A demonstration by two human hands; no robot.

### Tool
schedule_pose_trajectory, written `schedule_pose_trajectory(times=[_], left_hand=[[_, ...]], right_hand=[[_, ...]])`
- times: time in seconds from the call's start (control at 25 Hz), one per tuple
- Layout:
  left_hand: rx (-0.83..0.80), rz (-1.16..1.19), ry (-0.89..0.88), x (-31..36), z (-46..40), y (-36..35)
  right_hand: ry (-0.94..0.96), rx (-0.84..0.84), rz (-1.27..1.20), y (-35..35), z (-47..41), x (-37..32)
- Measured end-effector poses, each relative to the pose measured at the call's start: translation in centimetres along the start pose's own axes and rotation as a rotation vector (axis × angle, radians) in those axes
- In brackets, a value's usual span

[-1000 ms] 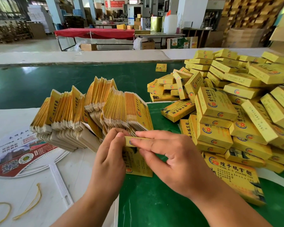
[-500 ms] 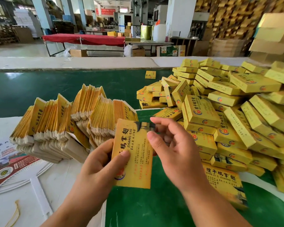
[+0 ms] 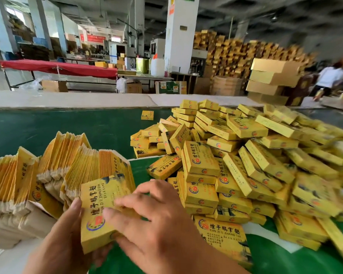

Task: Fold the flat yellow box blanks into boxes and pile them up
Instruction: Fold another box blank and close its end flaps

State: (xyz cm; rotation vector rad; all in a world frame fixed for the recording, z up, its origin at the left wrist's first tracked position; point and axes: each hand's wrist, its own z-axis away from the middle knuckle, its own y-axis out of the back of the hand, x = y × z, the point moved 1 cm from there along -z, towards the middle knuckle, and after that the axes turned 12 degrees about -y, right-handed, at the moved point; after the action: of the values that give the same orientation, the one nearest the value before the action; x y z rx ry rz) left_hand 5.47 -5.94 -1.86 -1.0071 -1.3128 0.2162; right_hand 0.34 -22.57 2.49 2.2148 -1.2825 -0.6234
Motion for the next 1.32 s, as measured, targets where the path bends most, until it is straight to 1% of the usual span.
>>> schedule_pose_trajectory(times=[0.04,0.08,0.12,0.16,0.2,0.32,0.36,0.4,0.52,0.64,0.72,0.8,0.88,0.96,1.0,1.08,1.16,1.2,1.28,1.32], left_hand=[[0.067,-0.021,0.032,0.8,-0.3,-0.7],[0.062,-0.016,-0.008,0.7,-0.5,-0.4],[0.027,-0.055,-0.006,0.4,-1.0,0.3],[0.049,-0.151,-0.011,-0.1,-1.4,1.1],[0.114,-0.221,-0.034,-0.3,-1.3,1.3],[0.175,-0.263,-0.008,-0.4,-1.2,1.1],[0.198,-0.296,0.014,-0.4,-1.4,1.2],[0.211,-0.331,0.021,-0.5,-1.6,1.5],[0.178,-0.373,0.0,-0.4,-1.6,1.5],[0.21,-0.398,0.02,-0.3,-2.0,1.3],[0.211,-0.39,0.03,-0.4,-1.8,1.4],[0.203,-0.349,0.01,-0.4,-1.5,1.2],[0.222,-0.352,-0.092,-0.3,-1.3,1.3],[0.25,-0.395,-0.231,-0.1,-1.0,1.4],[0.265,-0.421,-0.283,0.0,-0.9,1.3],[0.286,-0.461,-0.341,0.1,-0.6,1.0],[0.303,-0.5,-0.38,0.2,-0.3,0.9],[0.31,-0.516,-0.398,0.3,-0.1,0.8],[0.321,-0.527,-0.425,0.5,0.1,0.7],[0.321,-0.526,-0.431,0.6,0.2,0.6]], right_hand=[[0.003,0.032,-0.008,0.9,-0.3,0.9],[-0.013,0.056,0.017,2.0,-0.6,2.2],[-0.052,0.076,0.074,3.1,-1.2,3.9],[-0.112,0.09,0.154,4.1,-1.8,5.8],[-0.183,0.092,0.242,5.1,-2.5,7.8],[-0.405,-0.011,0.438,7.0,-3.7,12.7],[-0.445,-0.052,0.476,7.2,-3.6,13.7],[-0.461,-0.085,0.501,7.1,-3.5,14.4],[-0.49,-0.189,0.527,6.8,-2.6,15.0],[-0.505,-0.237,0.51,7.0,-2.2,14.3],[-0.485,-0.222,0.497,7.4,-2.5,13.1],[-0.432,-0.156,0.42,7.4,-2.9,11.3],[-0.366,-0.138,0.284,6.3,-3.3,8.8],[-0.334,-0.23,0.127,3.5,-3.2,5.6],[-0.332,-0.316,0.073,1.6,-3.1,4.1],[-0.361,-0.516,0.042,-2.3,-3.1,2.1],[-0.473,-0.704,0.026,-5.6,-3.8,1.7],[-0.554,-0.772,0.013,-6.7,-4.3,1.9],[-0.7,-0.849,-0.016,-8.0,-4.6,2.6],[-0.71,-0.861,-0.013,-8.2,-4.3,2.8]])
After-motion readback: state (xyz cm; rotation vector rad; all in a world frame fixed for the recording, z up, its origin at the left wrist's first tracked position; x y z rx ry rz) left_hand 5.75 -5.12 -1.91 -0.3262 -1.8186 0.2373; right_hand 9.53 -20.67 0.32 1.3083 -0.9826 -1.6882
